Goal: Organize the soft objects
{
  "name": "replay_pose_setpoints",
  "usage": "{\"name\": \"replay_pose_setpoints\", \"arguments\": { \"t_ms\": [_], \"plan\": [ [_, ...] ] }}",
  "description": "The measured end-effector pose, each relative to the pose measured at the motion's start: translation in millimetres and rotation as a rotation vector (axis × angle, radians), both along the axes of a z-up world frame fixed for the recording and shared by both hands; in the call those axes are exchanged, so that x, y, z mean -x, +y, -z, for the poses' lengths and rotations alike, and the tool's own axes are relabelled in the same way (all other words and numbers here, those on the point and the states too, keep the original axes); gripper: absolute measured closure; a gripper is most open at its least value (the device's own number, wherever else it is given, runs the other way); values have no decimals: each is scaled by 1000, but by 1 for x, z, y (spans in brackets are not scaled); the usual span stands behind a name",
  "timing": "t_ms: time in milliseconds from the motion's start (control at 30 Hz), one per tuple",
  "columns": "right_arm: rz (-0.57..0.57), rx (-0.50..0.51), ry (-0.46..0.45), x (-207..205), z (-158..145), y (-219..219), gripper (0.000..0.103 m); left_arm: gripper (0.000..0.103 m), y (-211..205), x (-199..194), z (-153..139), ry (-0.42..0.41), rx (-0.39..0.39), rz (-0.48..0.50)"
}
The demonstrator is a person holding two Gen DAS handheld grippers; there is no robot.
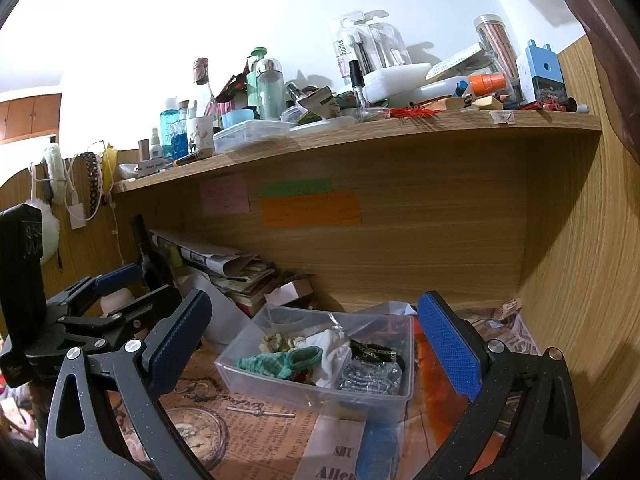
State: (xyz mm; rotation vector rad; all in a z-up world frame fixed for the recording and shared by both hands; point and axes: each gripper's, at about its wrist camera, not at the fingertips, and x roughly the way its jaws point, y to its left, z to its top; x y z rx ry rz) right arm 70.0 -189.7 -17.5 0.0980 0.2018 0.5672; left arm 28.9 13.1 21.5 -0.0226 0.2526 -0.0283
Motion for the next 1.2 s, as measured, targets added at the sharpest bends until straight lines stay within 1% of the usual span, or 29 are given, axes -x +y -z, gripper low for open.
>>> {"name": "replay_pose_setpoints", "arguments": {
  "t_ms": [300,400,1200],
  "plan": [
    [2,0,-1,0,0,1,0,0,-3,1,-1,1,0,-5],
    [2,2,-2,1,0,1,0,0,0,0,-1,0,4,10],
    [-6,21,8,-4,4,2,0,0,4,-3,1,14,7,37]
  ]
}}
